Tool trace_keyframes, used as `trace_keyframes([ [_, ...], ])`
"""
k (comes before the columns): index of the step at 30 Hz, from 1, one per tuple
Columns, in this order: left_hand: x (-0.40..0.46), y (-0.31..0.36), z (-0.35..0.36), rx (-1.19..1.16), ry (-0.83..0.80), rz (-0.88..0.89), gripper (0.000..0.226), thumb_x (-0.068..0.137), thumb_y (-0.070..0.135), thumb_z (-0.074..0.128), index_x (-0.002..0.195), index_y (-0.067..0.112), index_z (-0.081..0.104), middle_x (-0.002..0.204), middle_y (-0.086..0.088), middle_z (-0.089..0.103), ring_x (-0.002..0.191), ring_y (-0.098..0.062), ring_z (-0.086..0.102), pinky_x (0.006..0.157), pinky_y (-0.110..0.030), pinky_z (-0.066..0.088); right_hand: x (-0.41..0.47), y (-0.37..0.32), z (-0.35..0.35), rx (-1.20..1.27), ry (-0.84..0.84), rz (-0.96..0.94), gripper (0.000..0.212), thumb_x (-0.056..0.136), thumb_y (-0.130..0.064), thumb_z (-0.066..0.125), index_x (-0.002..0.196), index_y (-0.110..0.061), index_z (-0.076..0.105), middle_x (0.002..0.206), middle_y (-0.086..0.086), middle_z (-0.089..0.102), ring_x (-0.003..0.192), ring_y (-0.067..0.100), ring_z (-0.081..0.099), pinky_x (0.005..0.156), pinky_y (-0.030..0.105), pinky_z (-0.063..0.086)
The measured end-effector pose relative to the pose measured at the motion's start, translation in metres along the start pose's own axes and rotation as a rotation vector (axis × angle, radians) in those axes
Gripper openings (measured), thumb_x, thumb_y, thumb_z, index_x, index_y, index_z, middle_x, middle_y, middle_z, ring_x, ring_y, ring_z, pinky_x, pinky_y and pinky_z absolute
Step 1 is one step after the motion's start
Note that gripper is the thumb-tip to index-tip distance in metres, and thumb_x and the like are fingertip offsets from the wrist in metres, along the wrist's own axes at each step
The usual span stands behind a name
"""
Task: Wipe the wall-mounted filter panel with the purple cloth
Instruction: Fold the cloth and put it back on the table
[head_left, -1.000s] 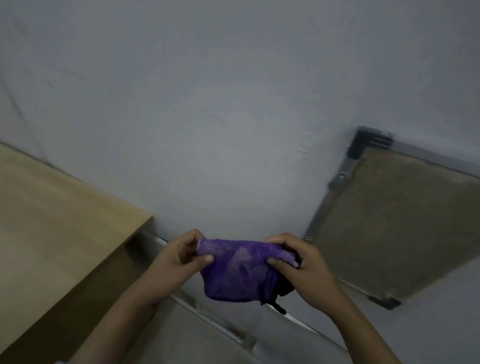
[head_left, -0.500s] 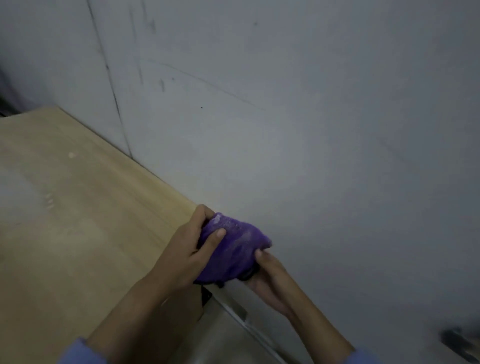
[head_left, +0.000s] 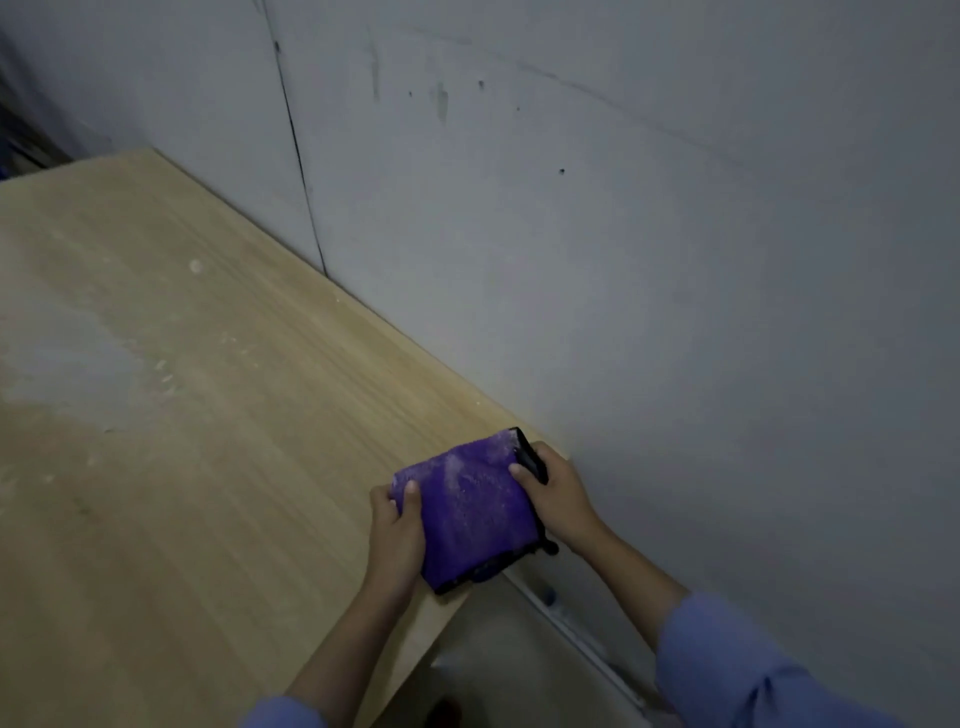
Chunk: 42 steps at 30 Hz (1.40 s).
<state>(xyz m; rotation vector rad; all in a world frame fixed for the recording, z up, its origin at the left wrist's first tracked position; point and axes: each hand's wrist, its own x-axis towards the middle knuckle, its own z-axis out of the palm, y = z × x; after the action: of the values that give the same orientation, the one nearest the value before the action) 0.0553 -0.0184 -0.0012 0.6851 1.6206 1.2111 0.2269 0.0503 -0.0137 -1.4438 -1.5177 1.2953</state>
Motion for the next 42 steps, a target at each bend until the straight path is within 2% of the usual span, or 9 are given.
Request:
trace_keyframes([
  [5, 0.031, -0.014, 0.002, -0.020, 0.055, -0.076, 0.009, 0.100, 0.020, 0.045, 0.101, 0.012, 0.043, 0.091, -0.005, 0.059, 0.074, -0.014, 0.059, 0.054, -0.026, 0.047, 0.042, 0.015, 0.014, -0.175, -0.015, 0.006, 0.019, 0.093, -0.013, 0.059, 0.076, -0.019, 0.054, 0.071, -0.010, 0.053, 0.065, 0.001, 0.048, 0.055, 0.009, 0.035],
  [8, 0.044, -0.018, 0.000, 0.081, 0.067, -0.042, 0.007, 0.095, 0.015, 0.054, 0.096, 0.012, 0.048, 0.091, -0.010, 0.062, 0.070, -0.013, 0.059, 0.046, -0.014, 0.043, 0.055, 0.022, 0.021, -0.380, 0.027, -0.062, 0.017, 0.092, -0.017, 0.061, 0.077, -0.009, 0.056, 0.076, -0.005, 0.051, 0.073, 0.011, 0.048, 0.056, 0.017, 0.030],
  [13, 0.051, -0.022, 0.000, 0.193, 0.115, -0.007, 0.027, 0.080, -0.004, 0.068, 0.096, 0.008, 0.049, 0.087, -0.011, 0.060, 0.067, -0.013, 0.056, 0.051, -0.015, 0.044, 0.067, 0.029, 0.027, -0.485, 0.053, -0.127, 0.010, 0.091, -0.017, 0.062, 0.087, -0.009, 0.064, 0.086, -0.002, 0.047, 0.088, 0.017, 0.046, 0.066, 0.025, 0.030],
  [20, 0.034, -0.026, -0.001, 0.284, 0.191, 0.030, 0.064, 0.073, 0.005, 0.079, 0.124, 0.012, 0.040, 0.076, 0.000, 0.058, 0.063, -0.009, 0.058, 0.051, -0.017, 0.039, 0.075, 0.030, 0.032, -0.522, 0.064, -0.114, 0.022, 0.090, -0.023, 0.063, 0.107, -0.009, 0.066, 0.095, 0.002, 0.049, 0.096, 0.022, 0.049, 0.082, 0.037, 0.043],
  [23, 0.029, -0.022, -0.003, 0.319, 0.189, 0.086, 0.064, 0.077, 0.012, 0.077, 0.128, 0.012, 0.039, 0.085, -0.004, 0.059, 0.068, -0.011, 0.058, 0.054, -0.017, 0.041, 0.068, 0.028, 0.031, -0.432, 0.098, -0.085, 0.026, 0.090, -0.024, 0.063, 0.112, -0.010, 0.063, 0.100, 0.005, 0.054, 0.096, 0.019, 0.051, 0.081, 0.031, 0.043],
  [26, 0.027, -0.019, -0.004, 0.388, 0.247, 0.149, 0.049, 0.085, 0.022, 0.069, 0.125, 0.010, 0.045, 0.106, -0.011, 0.055, 0.081, -0.022, 0.058, 0.066, -0.032, 0.049, 0.057, 0.024, 0.029, -0.288, 0.156, -0.053, 0.031, 0.095, -0.022, 0.058, 0.122, -0.007, 0.057, 0.107, 0.002, 0.053, 0.098, 0.011, 0.049, 0.077, 0.005, 0.034],
  [28, 0.024, -0.017, -0.002, 0.435, 0.260, 0.209, 0.043, 0.086, 0.022, 0.067, 0.123, 0.007, 0.049, 0.112, -0.009, 0.048, 0.090, -0.026, 0.055, 0.077, -0.039, 0.050, 0.049, 0.025, 0.023, -0.328, 0.180, -0.068, 0.030, 0.096, -0.020, 0.055, 0.122, -0.005, 0.057, 0.110, 0.006, 0.054, 0.102, 0.012, 0.048, 0.080, 0.007, 0.031],
  [36, -0.020, -0.009, 0.019, 0.498, -0.019, 0.473, 0.014, 0.083, 0.001, 0.066, 0.094, 0.008, 0.061, 0.094, -0.005, 0.050, 0.083, -0.024, 0.055, 0.076, -0.029, 0.043, -0.013, 0.015, -0.019, -0.347, 0.299, -0.111, 0.016, 0.096, -0.013, 0.054, 0.095, -0.001, 0.065, 0.093, 0.014, 0.061, 0.086, 0.026, 0.058, 0.078, 0.034, 0.046],
  [42, -0.073, -0.009, 0.049, 0.586, -0.272, 0.638, 0.008, 0.082, 0.000, 0.064, 0.085, 0.007, 0.064, 0.090, -0.006, 0.051, 0.084, -0.024, 0.056, 0.077, -0.039, 0.046, -0.096, 0.014, -0.060, -0.436, 0.471, -0.148, 0.028, 0.098, -0.016, 0.050, 0.072, -0.013, 0.042, 0.069, 0.002, 0.043, 0.065, 0.020, 0.042, 0.058, 0.030, 0.023],
])
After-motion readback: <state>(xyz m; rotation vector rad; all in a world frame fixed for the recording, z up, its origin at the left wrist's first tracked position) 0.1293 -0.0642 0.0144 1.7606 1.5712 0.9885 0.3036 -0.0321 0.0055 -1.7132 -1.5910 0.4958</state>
